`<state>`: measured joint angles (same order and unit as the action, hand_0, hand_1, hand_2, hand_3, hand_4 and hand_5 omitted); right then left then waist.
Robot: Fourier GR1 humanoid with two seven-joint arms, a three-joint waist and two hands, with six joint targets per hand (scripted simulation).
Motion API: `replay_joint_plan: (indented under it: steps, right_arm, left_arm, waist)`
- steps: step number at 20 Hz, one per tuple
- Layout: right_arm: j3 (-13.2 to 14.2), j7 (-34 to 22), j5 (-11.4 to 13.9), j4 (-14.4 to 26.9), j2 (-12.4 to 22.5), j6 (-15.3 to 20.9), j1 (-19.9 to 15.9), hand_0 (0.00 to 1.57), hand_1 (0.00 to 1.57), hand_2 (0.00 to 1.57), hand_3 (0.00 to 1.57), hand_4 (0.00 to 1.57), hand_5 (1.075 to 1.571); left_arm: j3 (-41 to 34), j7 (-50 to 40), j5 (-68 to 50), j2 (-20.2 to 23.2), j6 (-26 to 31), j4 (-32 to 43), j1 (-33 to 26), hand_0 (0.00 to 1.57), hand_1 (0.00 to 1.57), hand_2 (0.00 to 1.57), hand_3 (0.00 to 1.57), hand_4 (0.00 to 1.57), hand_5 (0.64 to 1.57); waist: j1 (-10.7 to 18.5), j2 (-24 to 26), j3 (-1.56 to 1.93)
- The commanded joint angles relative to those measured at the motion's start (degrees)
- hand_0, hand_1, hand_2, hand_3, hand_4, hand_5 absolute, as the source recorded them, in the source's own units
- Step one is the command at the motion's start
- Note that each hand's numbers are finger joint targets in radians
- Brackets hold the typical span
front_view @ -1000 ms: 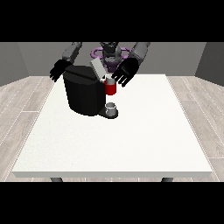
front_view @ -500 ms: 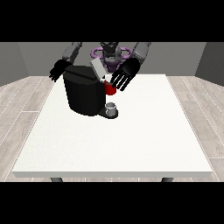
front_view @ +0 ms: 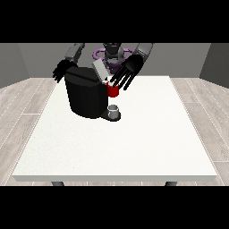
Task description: Insert the coffee pod into the coffee machine and close the lid
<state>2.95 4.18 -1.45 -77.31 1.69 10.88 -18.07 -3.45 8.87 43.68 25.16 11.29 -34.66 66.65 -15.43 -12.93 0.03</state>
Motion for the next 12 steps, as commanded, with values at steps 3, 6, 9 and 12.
replay_joint_plan:
  steps: [3,6,9,12]
  right_arm:
    - [2.06,1.96,-1.97,2.08,-0.01,-0.57,1.97,0.00,0.00,0.00,0.00,0.43,1.571]
    - [2.06,1.30,-3.10,-0.68,0.97,-2.41,5.59,0.00,0.00,0.00,0.00,0.39,1.571]
    - [1.95,1.88,-2.96,0.35,1.29,-3.05,5.91,0.00,0.00,0.00,0.00,0.43,1.571]
    - [2.10,0.85,-2.10,0.19,0.56,-0.78,8.67,0.00,0.00,0.00,0.00,0.37,1.571]
  left_arm:
    - [0.12,-0.57,-0.06,-1.92,0.59,-1.46,-2.47,0.00,0.00,0.00,0.00,0.00,1.571]
    - [0.27,3.18,0.16,-1.40,-0.82,-1.68,-6.61,0.00,0.00,0.00,0.00,0.00,1.571]
    - [-1.29,0.43,-2.40,-4.86,0.89,-1.92,-7.12,0.00,0.00,0.00,0.00,0.00,1.571]
    - [-7.30,0.63,-8.88,-4.41,3.59,-0.94,-8.15,0.00,0.00,0.00,0.00,0.00,1.571]
  waist:
    - [2.92,3.03,-0.01]
    - [2.26,5.40,-0.03]
    - [4.09,7.97,-0.02]
    - [6.30,11.69,-0.07]
